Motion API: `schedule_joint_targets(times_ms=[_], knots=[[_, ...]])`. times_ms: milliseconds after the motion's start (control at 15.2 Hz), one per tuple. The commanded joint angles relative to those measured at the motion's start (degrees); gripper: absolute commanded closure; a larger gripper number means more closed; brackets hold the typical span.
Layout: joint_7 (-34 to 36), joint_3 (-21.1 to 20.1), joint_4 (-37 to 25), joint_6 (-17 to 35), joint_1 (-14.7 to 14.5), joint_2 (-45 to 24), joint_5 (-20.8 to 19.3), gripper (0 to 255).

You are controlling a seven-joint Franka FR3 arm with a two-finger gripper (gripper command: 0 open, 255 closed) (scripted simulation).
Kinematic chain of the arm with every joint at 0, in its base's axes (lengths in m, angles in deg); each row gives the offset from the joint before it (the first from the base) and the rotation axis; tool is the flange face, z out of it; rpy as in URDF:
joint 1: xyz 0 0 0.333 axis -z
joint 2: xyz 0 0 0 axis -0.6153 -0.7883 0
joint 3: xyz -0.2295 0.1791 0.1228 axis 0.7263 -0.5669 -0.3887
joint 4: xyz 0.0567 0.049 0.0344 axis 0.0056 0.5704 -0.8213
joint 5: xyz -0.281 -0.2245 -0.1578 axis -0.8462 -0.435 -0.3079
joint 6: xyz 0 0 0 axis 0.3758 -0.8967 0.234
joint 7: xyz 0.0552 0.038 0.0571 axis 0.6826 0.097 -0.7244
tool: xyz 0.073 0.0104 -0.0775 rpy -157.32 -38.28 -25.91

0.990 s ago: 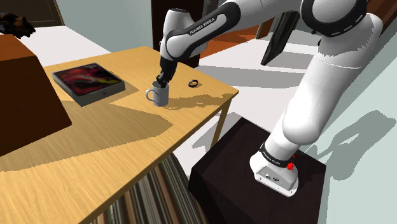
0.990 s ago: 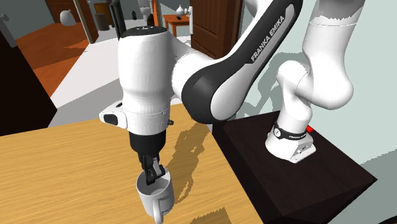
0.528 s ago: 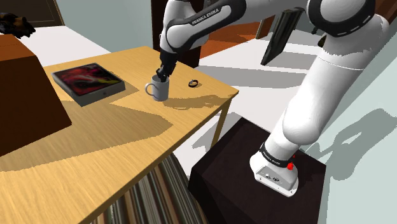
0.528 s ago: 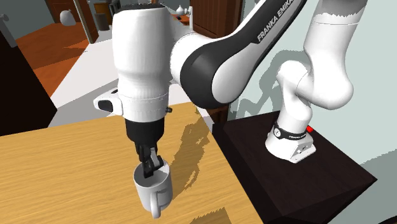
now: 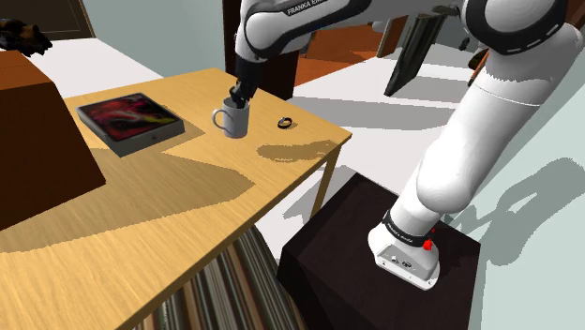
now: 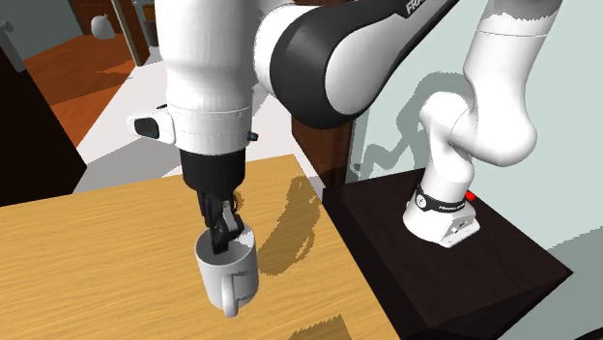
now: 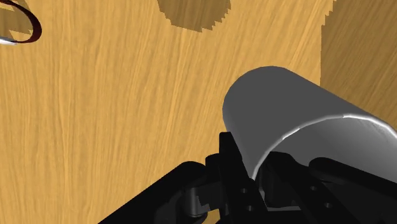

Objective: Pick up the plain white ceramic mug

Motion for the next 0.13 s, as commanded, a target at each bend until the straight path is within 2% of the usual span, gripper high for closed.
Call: schedule_joint_targets(times_ms=[0,66], knots=[[0.0,0.0,-0.6,-0.9,0.0,0.3,0.0,255],[0.0,0.0,-0.6,-0.9,0.0,0.3,0.0,255]])
